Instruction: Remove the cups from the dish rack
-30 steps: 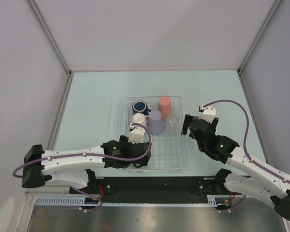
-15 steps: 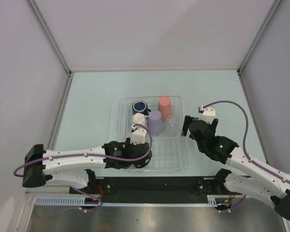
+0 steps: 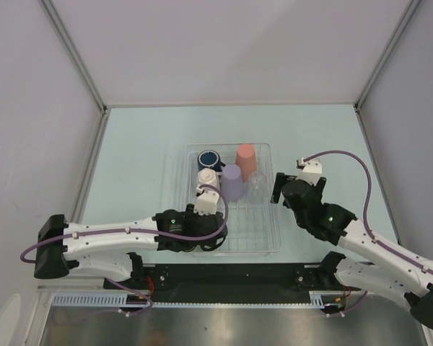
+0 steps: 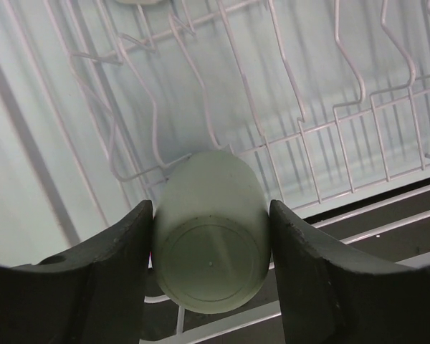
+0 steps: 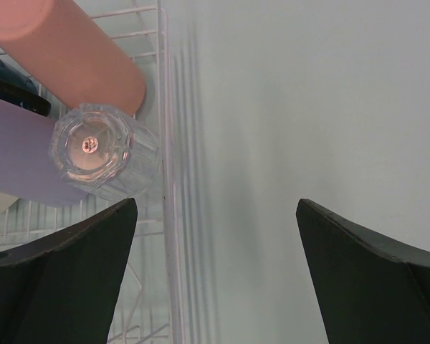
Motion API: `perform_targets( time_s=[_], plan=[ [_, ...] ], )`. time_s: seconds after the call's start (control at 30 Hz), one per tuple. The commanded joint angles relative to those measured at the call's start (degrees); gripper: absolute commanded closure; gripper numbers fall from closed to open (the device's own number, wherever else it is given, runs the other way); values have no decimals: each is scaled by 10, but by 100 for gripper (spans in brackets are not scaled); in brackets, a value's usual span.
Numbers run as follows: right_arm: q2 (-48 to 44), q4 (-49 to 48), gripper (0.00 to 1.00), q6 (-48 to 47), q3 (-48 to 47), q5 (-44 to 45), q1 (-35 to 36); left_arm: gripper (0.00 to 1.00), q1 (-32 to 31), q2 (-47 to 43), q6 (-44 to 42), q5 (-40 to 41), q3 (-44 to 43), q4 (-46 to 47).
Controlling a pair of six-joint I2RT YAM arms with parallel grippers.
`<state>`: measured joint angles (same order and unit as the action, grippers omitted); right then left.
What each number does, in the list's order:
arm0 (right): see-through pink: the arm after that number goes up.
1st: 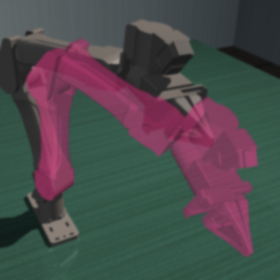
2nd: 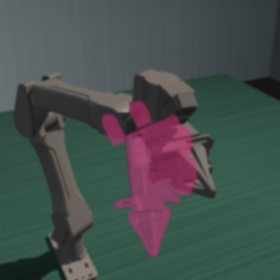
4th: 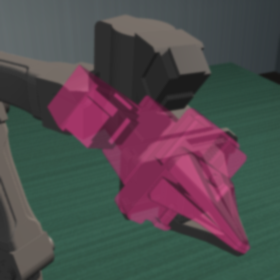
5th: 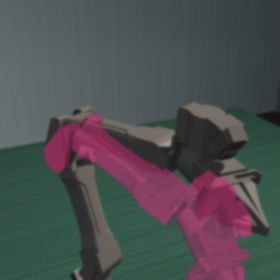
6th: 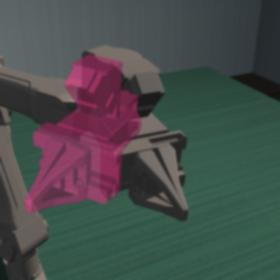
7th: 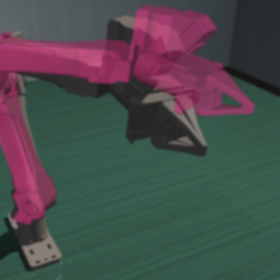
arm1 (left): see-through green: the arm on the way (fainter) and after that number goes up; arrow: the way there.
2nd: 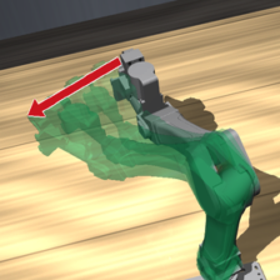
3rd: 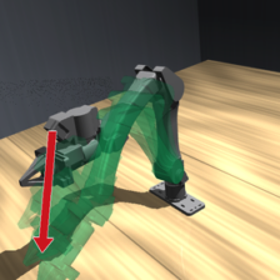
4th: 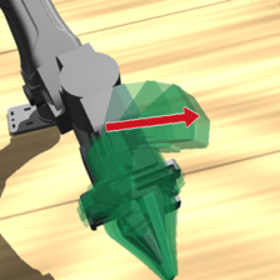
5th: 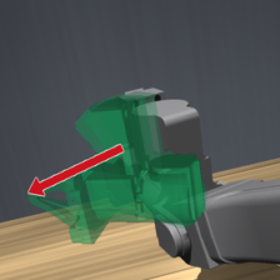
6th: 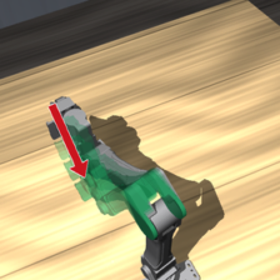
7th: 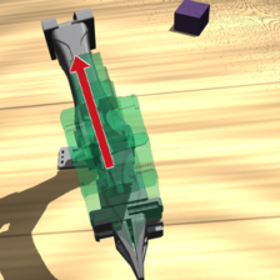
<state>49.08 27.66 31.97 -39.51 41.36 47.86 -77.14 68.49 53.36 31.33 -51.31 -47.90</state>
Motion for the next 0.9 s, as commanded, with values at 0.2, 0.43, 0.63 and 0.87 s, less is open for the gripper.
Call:
perform_targets(
  time_s=[0.2, 0.43, 0.63, 0.87],
  plan=[
    [-6, 2, 0, -7, -26, 27, 5, 100, -1, 10, -62, 158, -178, -123],
    [6, 5, 0, -12, -50, 32, 4, 100, 73, 4, -129, 179, -231, -117],
    [-1, -14, 0, -24, -65, 20, 6, 100, 171, -41, -204, 133, -240, -43],
    [-89, -116, 0, -19, -21, -65, 5, 100, 193, -101, -251, 60, -193, 114]
  ],
)
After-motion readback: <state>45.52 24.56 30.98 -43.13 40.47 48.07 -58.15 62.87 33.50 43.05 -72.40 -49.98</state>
